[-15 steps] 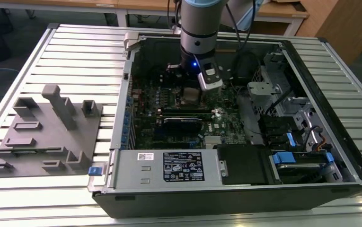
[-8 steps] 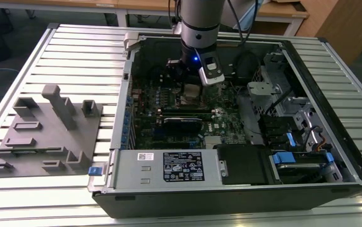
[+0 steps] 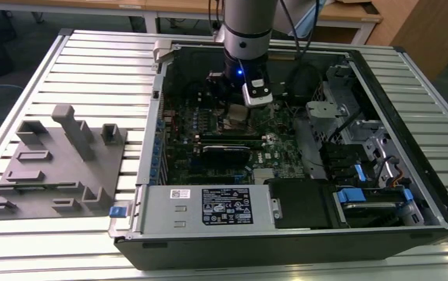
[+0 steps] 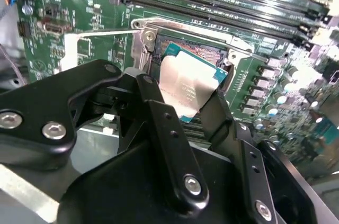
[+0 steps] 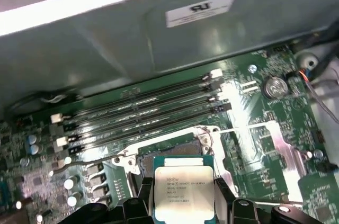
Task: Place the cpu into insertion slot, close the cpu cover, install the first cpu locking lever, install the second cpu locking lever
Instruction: 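Place the cpu into insertion slot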
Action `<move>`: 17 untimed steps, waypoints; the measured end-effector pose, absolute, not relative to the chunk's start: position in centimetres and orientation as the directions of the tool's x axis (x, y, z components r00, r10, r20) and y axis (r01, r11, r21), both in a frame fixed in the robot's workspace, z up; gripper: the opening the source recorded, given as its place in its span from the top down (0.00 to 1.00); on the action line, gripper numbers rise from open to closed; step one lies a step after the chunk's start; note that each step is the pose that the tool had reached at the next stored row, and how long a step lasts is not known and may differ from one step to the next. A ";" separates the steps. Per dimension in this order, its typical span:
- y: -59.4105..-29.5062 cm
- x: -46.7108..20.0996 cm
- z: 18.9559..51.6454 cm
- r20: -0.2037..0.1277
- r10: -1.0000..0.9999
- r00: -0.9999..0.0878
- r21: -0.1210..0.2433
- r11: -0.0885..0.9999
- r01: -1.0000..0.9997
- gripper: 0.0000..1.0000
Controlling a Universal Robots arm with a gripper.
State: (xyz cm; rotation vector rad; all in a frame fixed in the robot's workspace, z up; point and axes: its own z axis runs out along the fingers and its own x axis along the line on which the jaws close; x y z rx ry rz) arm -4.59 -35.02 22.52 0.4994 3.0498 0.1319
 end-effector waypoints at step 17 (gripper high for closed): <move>-35.0 -4.6 22.4 -0.034 0.590 -0.807 0.092 0.806 0.585 0.46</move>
